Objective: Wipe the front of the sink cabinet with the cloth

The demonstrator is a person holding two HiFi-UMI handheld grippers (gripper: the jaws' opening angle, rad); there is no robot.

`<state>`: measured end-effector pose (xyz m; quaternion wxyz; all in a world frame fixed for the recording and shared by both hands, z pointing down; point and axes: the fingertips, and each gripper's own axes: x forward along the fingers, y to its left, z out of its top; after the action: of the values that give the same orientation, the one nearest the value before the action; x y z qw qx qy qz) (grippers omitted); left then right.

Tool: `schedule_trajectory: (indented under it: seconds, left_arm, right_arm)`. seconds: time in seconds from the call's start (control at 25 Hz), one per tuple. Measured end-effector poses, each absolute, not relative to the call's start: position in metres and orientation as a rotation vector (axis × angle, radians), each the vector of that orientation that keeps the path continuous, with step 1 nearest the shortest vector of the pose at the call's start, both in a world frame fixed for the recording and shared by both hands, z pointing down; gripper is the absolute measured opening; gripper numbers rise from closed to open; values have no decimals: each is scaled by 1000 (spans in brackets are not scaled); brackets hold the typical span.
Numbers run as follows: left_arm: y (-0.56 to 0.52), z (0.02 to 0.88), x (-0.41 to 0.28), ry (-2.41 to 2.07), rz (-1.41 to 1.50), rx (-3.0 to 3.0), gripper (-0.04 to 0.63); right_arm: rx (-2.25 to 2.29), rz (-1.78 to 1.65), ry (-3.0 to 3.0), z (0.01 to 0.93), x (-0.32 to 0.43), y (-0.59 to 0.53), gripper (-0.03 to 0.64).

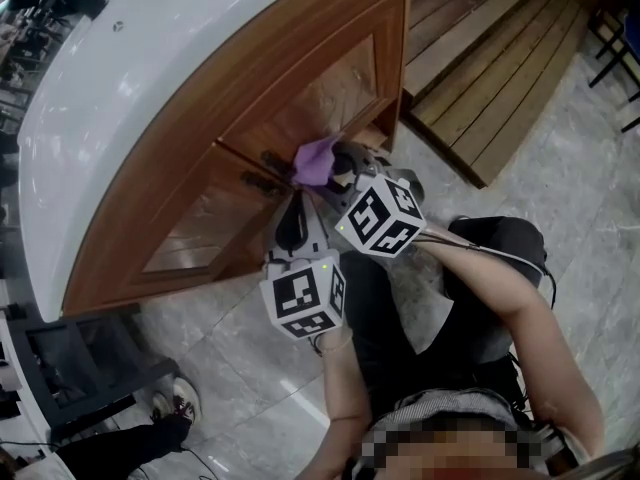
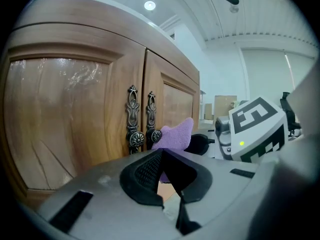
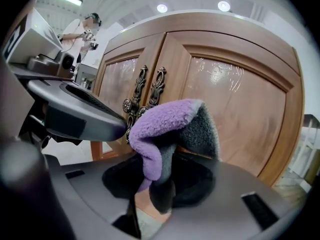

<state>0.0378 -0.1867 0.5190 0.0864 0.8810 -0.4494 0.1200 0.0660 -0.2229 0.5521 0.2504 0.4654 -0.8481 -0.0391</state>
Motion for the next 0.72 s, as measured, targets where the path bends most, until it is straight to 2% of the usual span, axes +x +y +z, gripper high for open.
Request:
schedule_trajectory:
  seconds: [0.72]
  left_arm:
    - [-191,521,59,-1315,368,2638,0]
  right_arm:
    - [1292,-169,-2269,555,91,-228,183]
